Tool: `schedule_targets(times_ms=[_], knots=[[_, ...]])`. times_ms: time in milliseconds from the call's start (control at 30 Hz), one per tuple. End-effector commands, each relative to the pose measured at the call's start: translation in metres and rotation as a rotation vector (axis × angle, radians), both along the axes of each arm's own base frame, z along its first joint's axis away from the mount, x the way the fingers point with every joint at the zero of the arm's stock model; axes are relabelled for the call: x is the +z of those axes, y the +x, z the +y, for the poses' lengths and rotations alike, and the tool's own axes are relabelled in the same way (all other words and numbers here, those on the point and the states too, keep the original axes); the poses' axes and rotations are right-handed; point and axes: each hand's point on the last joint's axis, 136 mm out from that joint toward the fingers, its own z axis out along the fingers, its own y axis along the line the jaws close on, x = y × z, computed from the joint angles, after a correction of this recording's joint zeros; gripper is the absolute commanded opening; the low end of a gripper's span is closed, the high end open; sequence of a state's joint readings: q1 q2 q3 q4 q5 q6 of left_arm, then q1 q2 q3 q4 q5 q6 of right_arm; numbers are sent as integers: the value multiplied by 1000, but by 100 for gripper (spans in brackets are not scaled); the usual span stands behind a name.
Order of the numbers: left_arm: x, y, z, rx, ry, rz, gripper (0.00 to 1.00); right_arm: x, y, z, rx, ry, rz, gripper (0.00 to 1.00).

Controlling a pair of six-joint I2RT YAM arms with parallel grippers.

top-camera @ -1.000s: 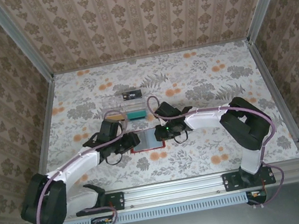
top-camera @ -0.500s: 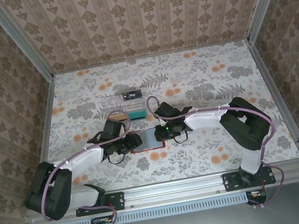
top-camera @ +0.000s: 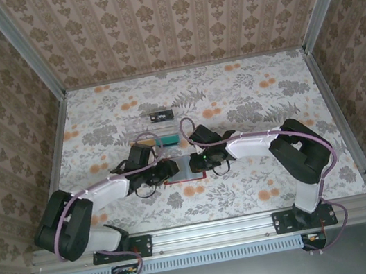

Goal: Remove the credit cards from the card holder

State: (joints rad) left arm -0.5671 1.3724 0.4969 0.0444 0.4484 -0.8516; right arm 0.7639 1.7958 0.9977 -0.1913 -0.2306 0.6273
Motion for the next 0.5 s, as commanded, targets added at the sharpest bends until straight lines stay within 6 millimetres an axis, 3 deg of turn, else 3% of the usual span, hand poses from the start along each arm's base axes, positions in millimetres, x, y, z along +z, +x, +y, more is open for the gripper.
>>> schedule_targets(times_ms=[0,233,467], knots=[[13,-1,-15,-37,-85,-19,48,-7,-4,-2,4,-31,13,20],[26,4,-19,-52,-102,-52,48,-6,-4,-3,3,-35,10,20],[20,7,5,9,19,-66,48,9,1,-15,-28,-75,-36,26]])
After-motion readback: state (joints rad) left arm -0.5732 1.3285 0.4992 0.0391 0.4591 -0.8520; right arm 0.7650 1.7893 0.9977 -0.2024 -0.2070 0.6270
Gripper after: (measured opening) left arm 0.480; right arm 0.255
